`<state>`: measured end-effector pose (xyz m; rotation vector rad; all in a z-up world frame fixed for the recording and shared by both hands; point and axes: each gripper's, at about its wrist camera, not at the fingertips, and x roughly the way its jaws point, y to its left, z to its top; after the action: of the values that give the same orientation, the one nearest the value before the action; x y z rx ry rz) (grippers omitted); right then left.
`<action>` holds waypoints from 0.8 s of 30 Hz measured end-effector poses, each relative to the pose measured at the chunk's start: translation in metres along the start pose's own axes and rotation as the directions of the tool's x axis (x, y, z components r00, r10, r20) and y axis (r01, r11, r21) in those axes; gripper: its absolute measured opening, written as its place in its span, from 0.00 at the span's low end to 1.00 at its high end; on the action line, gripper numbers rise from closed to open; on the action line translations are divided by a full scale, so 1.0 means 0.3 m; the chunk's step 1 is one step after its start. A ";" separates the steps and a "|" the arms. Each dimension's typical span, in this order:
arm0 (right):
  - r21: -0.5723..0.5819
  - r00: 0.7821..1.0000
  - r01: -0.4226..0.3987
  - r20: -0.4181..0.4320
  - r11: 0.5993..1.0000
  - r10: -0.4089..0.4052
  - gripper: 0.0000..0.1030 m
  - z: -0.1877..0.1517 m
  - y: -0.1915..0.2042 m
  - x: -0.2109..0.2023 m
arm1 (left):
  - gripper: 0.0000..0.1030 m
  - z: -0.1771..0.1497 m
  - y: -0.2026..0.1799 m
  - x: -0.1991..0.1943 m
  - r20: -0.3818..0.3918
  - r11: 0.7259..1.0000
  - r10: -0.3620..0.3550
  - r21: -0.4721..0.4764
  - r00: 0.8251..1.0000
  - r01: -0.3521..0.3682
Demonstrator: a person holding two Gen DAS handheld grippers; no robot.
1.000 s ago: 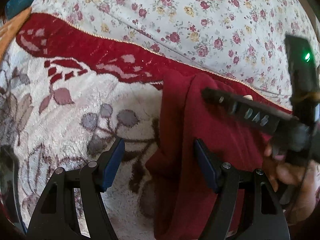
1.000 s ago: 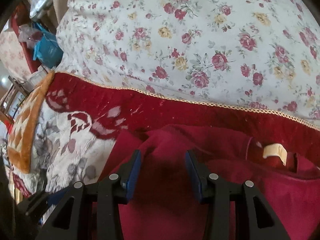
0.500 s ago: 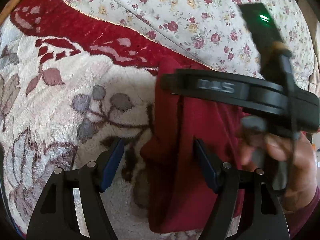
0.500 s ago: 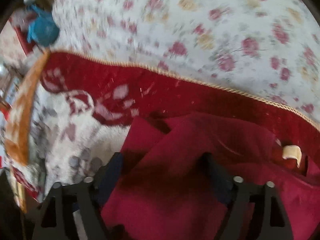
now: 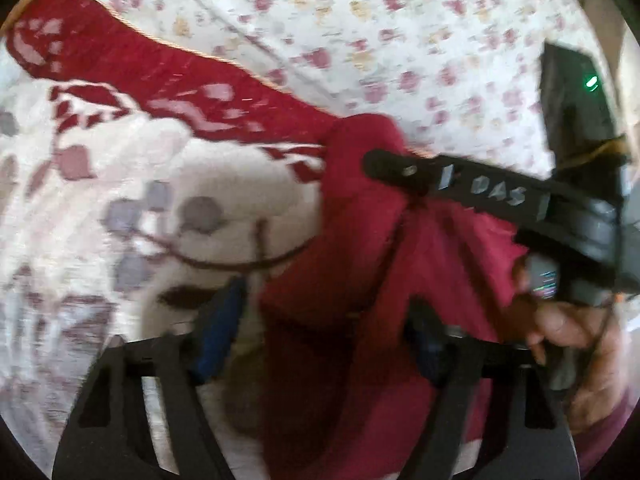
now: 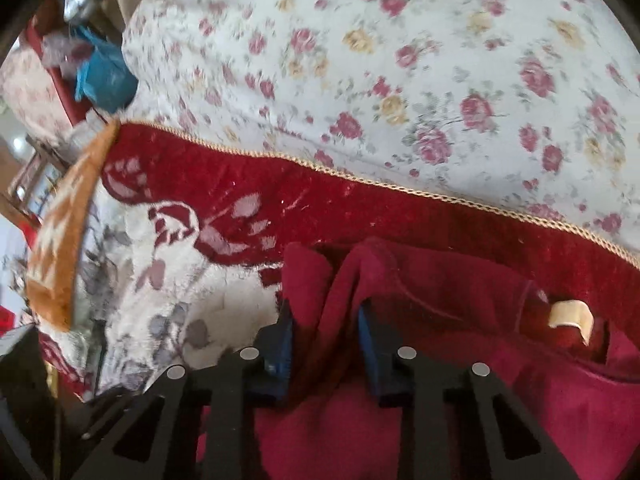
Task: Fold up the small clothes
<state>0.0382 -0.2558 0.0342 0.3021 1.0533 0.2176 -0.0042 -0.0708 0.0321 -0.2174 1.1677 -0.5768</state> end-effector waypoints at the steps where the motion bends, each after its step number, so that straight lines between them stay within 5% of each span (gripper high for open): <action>1: 0.005 1.000 -0.001 0.003 1.000 0.001 0.27 -0.005 -0.006 -0.008 | 0.44 0.001 -0.011 0.004 -0.009 1.000 -0.030 0.003 1.000 0.030; 6: 0.062 0.999 -0.041 0.014 0.997 0.040 0.27 -0.014 -0.016 -0.047 | 0.32 -0.008 -0.060 -0.039 0.019 0.992 -0.112 0.068 0.994 0.110; 8: 0.102 0.997 -0.081 0.022 0.991 0.079 0.50 -0.005 -0.025 -0.082 | 0.31 -0.006 -0.077 -0.062 0.039 0.988 -0.134 0.086 0.990 0.130; 9: 0.117 0.995 -0.100 0.032 0.988 0.097 0.77 -0.005 -0.027 -0.100 | 0.31 -0.004 -0.084 -0.068 0.041 0.987 -0.135 0.093 0.990 0.131; 10: 0.135 0.992 -0.124 0.052 0.983 0.118 0.88 -0.002 -0.027 -0.122 | 0.31 -0.005 -0.090 -0.071 0.043 0.986 -0.136 0.101 0.990 0.131; 12: 0.136 0.990 -0.135 0.053 0.981 0.129 0.88 0.007 -0.011 -0.136 | 0.31 -0.008 -0.097 -0.075 0.043 0.986 -0.131 0.113 0.990 0.126; 18: 0.129 0.985 -0.097 -0.129 0.987 0.114 0.86 0.023 0.040 0.008 | 0.31 -0.004 -0.113 -0.063 0.038 0.986 -0.101 0.137 0.994 0.095; 22: 0.058 0.993 -0.022 -0.115 0.998 0.029 0.46 -0.011 0.040 0.056 | 0.31 -0.020 -0.111 -0.069 0.033 0.986 -0.030 0.163 0.999 0.024; 24: 0.082 0.995 -0.057 -0.083 0.995 0.064 0.37 -0.019 0.009 0.033 | 0.53 -0.030 -0.111 -0.082 0.022 0.983 -0.004 0.185 1.000 0.000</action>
<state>0.0377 -0.2493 0.0244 0.3996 1.1400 0.2453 -0.0295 -0.0844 0.0632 -0.0660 1.0847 -0.6795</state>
